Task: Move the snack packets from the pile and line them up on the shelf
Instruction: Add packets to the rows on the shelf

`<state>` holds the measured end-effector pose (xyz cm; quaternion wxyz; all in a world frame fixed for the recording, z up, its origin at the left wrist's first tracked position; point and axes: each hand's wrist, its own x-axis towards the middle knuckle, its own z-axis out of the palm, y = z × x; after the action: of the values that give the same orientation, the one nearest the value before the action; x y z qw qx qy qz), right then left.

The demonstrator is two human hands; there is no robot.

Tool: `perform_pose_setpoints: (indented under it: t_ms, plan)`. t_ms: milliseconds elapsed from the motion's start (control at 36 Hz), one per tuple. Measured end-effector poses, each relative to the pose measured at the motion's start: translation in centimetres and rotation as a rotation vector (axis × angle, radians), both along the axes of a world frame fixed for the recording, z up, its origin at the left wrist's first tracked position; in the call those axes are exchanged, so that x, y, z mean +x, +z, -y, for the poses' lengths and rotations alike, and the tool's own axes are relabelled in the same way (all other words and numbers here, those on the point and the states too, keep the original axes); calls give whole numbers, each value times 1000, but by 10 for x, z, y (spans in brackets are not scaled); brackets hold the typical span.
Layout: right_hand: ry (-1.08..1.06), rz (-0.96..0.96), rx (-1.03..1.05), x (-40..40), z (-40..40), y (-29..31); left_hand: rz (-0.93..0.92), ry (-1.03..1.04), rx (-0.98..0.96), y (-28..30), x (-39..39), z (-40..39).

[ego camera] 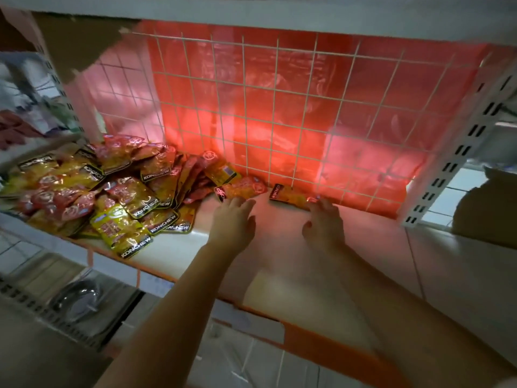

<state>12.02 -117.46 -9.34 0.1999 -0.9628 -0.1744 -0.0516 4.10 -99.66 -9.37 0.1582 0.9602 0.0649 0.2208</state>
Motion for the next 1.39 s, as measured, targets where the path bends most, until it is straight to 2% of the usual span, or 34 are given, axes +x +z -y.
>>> perform_pose_setpoints:
  t_ms: [139, 333, 417, 472, 583, 722, 778, 833, 889, 972, 1028, 1083, 1222, 1389]
  plan:
    - [-95, -48, -18, 28, -18, 7, -96, 6, 38, 3, 29, -37]
    - [-73, -170, -61, 32, -34, 10, -171, -26, -8, 0, 58, -65]
    - [-51, -152, -47, 28, -34, 2, -265, -46, 76, 0, 62, -73]
    - [-31, -117, -10, 23, -34, 1, -308, -69, 122, 0, 66, -77]
    - [-36, -117, 134, 7, -35, 2, -334, -33, 66, -2, 75, -82]
    - [-165, -123, 397, -5, -41, -5, -328, 28, 68, -2, 72, -76]
    - [-223, -168, 473, -9, -45, -1, -373, 55, -2, 2, 72, -75]
    - [-227, -204, 458, -12, -50, 3, -446, 67, -74, 4, 74, -76]
    - [-263, -186, 376, -17, -54, 1, -496, 28, -116, 7, 73, -76]
    - [-378, 49, 188, -22, -59, -4, -566, -87, -254, 7, 69, -76]
    - [-459, 12, 34, -29, -63, -2, -561, -108, -316, 4, 64, -76]
    - [-533, -95, -2, -33, -63, 0, -512, -107, -350, -5, 62, -80]
    - [-576, -229, 159, -44, -62, 4, -356, -74, -525, -6, 37, -77]
    - [-514, -238, 525, -55, -60, 3, -282, -165, -901, -6, 19, -78]
